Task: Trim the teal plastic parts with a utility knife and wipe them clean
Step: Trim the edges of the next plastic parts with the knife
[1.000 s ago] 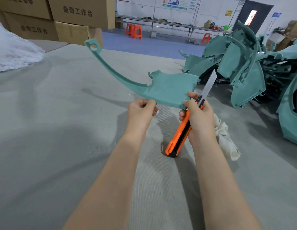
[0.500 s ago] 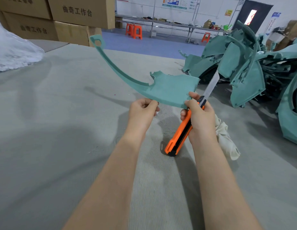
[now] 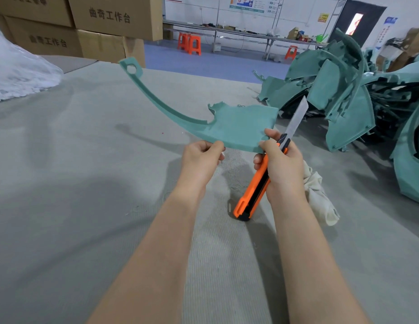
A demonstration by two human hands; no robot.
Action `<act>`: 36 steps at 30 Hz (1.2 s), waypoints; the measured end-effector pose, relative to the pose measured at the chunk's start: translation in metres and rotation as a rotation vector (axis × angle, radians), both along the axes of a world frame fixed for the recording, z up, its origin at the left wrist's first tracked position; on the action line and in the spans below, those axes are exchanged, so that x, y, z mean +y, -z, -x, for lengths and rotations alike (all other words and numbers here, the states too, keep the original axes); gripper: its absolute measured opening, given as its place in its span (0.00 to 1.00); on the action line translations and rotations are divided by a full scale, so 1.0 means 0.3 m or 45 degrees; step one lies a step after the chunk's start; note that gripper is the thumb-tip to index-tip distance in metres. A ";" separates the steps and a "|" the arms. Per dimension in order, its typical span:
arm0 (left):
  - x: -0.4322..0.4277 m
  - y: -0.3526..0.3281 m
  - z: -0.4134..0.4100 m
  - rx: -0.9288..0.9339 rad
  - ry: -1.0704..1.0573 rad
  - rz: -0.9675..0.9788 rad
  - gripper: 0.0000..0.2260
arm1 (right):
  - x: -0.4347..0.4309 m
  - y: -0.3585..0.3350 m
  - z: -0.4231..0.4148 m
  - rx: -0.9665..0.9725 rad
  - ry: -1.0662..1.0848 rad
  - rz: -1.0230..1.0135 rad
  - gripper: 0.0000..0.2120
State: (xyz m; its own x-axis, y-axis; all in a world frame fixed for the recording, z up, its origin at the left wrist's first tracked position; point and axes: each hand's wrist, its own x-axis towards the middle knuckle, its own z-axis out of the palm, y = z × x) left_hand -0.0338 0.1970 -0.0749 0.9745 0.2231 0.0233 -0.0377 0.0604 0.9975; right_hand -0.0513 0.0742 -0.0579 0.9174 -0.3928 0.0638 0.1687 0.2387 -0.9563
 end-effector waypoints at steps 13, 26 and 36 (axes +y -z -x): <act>0.016 0.005 -0.022 0.199 -0.010 0.175 0.08 | -0.007 -0.001 -0.009 0.010 0.051 -0.111 0.11; 0.033 -0.024 -0.005 0.058 -0.060 0.476 0.11 | -0.036 -0.004 -0.005 0.048 -0.022 -0.036 0.10; 0.056 -0.015 -0.003 -0.023 0.091 0.330 0.03 | -0.046 0.002 -0.016 -0.020 0.030 -0.043 0.04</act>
State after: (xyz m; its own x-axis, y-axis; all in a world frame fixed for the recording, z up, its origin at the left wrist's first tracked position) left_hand -0.0329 0.2137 -0.0703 0.9880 0.1545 -0.0078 -0.0420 0.3167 0.9476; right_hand -0.0466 0.0603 -0.0586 0.9069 -0.4163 0.0648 0.1899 0.2665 -0.9449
